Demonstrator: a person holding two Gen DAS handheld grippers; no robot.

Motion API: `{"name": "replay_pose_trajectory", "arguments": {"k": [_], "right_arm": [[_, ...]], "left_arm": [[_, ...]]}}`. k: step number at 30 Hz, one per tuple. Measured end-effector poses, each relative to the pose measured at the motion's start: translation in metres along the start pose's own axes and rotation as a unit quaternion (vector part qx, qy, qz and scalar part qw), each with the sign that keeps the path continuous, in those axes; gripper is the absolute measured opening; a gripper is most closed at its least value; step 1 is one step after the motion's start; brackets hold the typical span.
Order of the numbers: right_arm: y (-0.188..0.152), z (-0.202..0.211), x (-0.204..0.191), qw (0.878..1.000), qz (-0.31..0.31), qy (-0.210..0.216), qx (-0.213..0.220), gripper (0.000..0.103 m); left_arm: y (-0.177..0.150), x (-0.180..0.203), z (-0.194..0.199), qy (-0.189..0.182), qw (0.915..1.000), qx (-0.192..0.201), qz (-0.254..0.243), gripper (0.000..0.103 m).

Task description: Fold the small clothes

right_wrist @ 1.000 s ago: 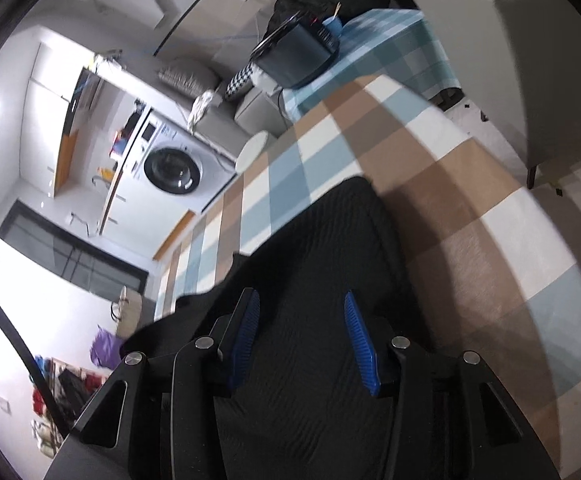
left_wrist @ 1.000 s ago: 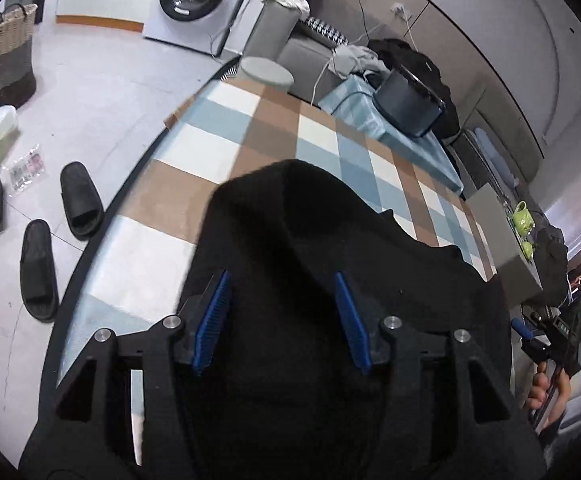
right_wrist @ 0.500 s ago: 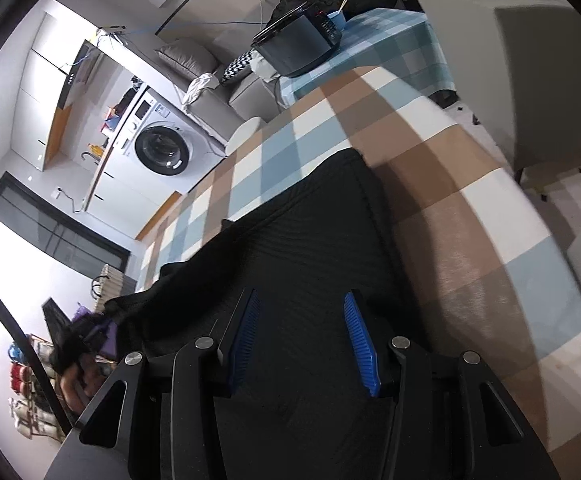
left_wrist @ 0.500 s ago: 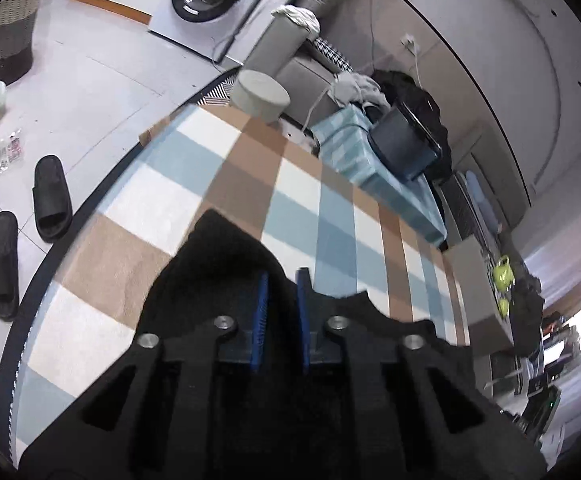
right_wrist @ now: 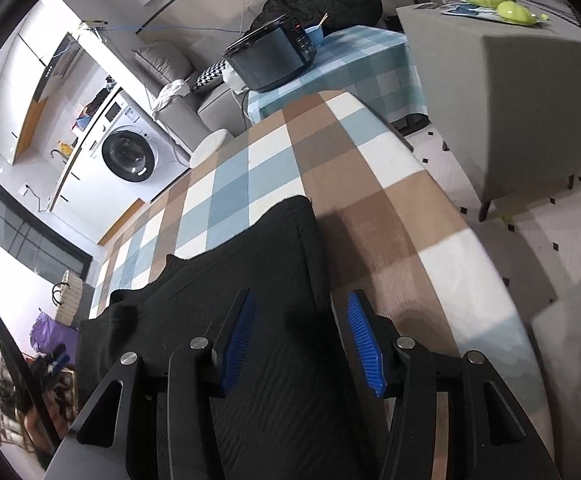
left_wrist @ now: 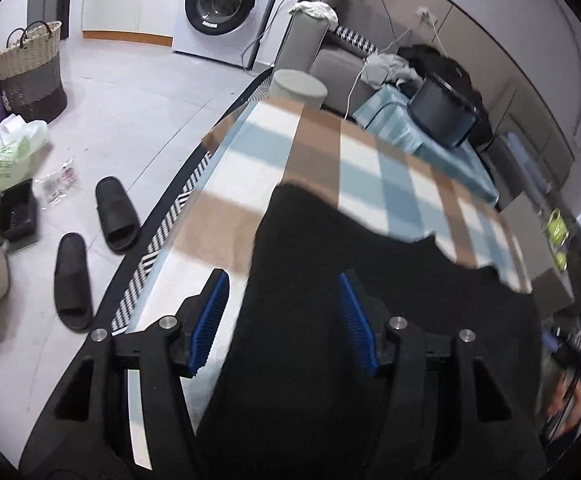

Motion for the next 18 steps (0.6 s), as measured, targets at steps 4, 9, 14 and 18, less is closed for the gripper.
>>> {"name": "replay_pose_trajectory", "arguments": {"k": [4,9,14,18], "right_arm": [[0.007,-0.018,-0.007,1.000,0.010,0.014,-0.005,0.038],[0.015,-0.006,-0.020,0.997,0.050,0.029,0.056,0.005],[0.018,-0.007,-0.006,0.998,0.037,-0.024,0.048,0.006],[0.009,-0.007,-0.010,0.998,0.045,-0.029,0.020,0.015]], "left_arm": [[-0.024,-0.011,0.012,0.006,0.9999,-0.007,-0.008,0.054],[-0.052,-0.019,0.017,0.009,0.9996,-0.026,-0.009,0.054],[-0.066,-0.024,0.019,0.014,0.9993,-0.034,-0.009,0.054],[-0.068,-0.021,0.021,0.013,0.9992,-0.035,-0.014,0.054]]}}
Point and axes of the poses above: each gripper's, at about its wrist camera, not at the fingertips, and z roughly against the way its jaws point, x to its right, y to its top, the point moved 7 cm from there along -z, roughly the way its jaws point, and after that the axes turned 1 degree about y, right-handed, at the moved point
